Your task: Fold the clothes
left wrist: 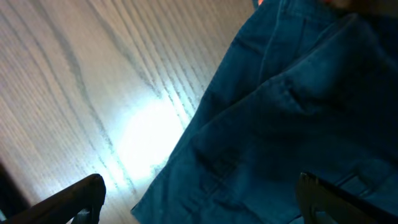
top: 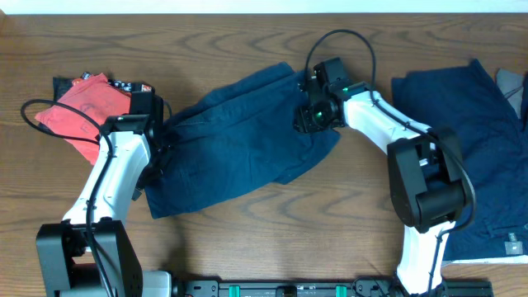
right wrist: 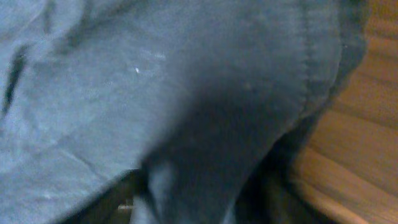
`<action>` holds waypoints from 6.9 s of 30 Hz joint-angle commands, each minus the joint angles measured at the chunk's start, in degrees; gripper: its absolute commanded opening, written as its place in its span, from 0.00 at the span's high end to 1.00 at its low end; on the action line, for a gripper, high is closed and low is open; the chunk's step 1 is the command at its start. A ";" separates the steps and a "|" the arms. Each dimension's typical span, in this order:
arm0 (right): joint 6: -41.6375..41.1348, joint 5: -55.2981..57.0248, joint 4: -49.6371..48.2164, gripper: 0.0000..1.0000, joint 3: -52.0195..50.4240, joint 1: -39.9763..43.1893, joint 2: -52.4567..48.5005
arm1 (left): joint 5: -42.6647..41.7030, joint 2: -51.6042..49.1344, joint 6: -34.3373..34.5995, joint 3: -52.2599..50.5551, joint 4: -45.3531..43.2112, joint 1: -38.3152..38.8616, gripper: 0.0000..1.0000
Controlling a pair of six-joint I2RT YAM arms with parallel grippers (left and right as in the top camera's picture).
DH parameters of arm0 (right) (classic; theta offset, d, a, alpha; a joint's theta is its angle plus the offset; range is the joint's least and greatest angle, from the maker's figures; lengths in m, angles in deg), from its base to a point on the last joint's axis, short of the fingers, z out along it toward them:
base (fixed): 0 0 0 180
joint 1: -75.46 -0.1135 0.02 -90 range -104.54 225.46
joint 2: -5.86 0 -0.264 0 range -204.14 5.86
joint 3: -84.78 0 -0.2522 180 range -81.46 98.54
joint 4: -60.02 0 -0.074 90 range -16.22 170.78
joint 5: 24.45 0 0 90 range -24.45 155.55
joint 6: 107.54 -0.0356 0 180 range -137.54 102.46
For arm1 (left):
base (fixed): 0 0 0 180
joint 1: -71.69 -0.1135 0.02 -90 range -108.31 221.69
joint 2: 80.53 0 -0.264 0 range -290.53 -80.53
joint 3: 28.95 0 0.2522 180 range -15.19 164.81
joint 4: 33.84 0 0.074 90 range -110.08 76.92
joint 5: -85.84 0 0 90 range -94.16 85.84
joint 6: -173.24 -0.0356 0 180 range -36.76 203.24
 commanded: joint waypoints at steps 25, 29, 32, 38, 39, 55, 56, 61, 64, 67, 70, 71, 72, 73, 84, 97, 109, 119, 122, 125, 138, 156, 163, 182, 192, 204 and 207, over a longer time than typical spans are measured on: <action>-12.96 27.52 17.31 0.07 -0.92 8.55 12.87 | -34.69 0.22 -28.48 -0.02 -10.56 -0.07 0.02; -10.49 25.05 17.31 0.03 -0.92 8.15 17.05 | -37.46 -0.11 -30.77 -0.52 -10.95 0.83 0.02; -9.99 21.66 17.33 0.04 -0.92 8.13 19.58 | -37.46 -1.31 -30.77 -0.76 -11.28 2.25 0.02; -6.12 16.98 17.73 0.05 -0.92 8.07 22.01 | -36.50 -7.82 -30.77 -0.76 -12.41 4.76 0.02; -6.12 17.00 18.05 0.05 -0.92 8.07 22.05 | -36.52 -9.01 -30.75 -0.76 -12.59 4.87 0.02; -5.90 15.30 19.17 0.08 -0.92 7.85 22.05 | -40.09 -18.80 -30.36 -0.74 -13.40 7.17 0.74; -5.90 14.21 19.17 0.11 -0.94 7.85 22.03 | -40.06 -18.80 -30.36 -0.70 -13.11 7.13 0.94; -5.27 4.26 19.85 0.41 -0.96 7.67 21.94 | -40.04 -18.27 -31.28 3.30 -4.28 4.70 0.94; -5.29 -1.57 19.61 0.63 -1.70 6.51 21.90 | -40.04 -17.44 -31.28 7.98 3.82 2.34 0.94; -5.31 -2.58 19.17 0.74 -3.54 3.72 21.84 | -40.06 -16.04 -31.45 12.94 11.91 0.15 0.94; -5.33 -2.60 18.75 0.80 -6.19 0.37 21.51 | -40.06 -13.73 -31.45 15.56 15.69 -1.01 0.94; -5.33 -2.86 18.23 0.82 -7.30 -1.05 21.20 | -40.06 -12.63 -31.45 16.02 16.26 -1.18 0.94; -5.33 -3.56 17.40 0.83 -8.57 -2.54 20.92 | -40.09 -11.58 -31.43 16.22 16.44 -1.29 0.94; -5.33 -4.61 16.37 0.85 -9.77 -3.85 20.57 | -40.09 -10.49 -31.43 16.24 16.46 -1.38 0.94; -10.71 -13.46 -4.68 0.86 -16.79 -18.32 9.25 | -43.82 2.47 -31.36 16.26 16.83 -1.38 0.94; -11.19 -14.38 -20.98 0.75 -15.04 -23.78 6.69 | -51.49 6.91 -26.40 16.24 12.85 -0.92 0.94; -0.70 -0.74 2.16 0.64 -12.13 -3.45 19.89 | -55.23 6.91 -26.25 16.24 8.83 -0.66 0.94; 2.01 4.83 4.44 0.75 -13.66 1.84 9.86 | -55.28 6.91 -21.99 16.24 5.14 3.87 0.94; 1.97 4.76 4.15 0.77 -13.66 1.03 7.26 | -55.25 6.91 -19.52 16.24 2.67 6.32 0.94; 1.46 4.81 4.20 0.78 -13.66 -0.11 5.84 | -55.23 6.91 -17.07 16.24 -1.09 9.62 0.94; -1.49 5.64 5.81 0.77 -13.66 -1.07 5.64 | -46.07 1.44 -12.46 16.24 -18.18 27.96 0.94; -3.56 7.54 23.52 0.59 1.81 10.75 18.73 | -39.06 -8.76 -17.92 16.24 -32.98 27.82 0.27; -1.01 -2.62 29.40 0.59 4.00 9.94 26.97 | -24.68 -10.25 -19.50 16.24 -36.39 22.21 0.26; -6.67 -7.56 22.14 0.58 -17.33 -2.80 20.31 | -24.46 -25.83 -23.96 16.24 -32.79 20.26 0.26; -11.61 12.50 6.38 0.50 -24.98 -0.83 20.02 | -27.08 -25.90 -24.11 16.24 -4.90 20.28 0.40; -3.58 16.22 -10.14 0.48 -24.28 1.64 20.02 | -37.70 -19.65 -25.27 16.26 9.49 20.26 0.39; -3.58 16.28 -8.55 0.46 -24.28 1.49 20.02 | -32.11 -15.19 -25.24 16.26 4.52 18.32 0.05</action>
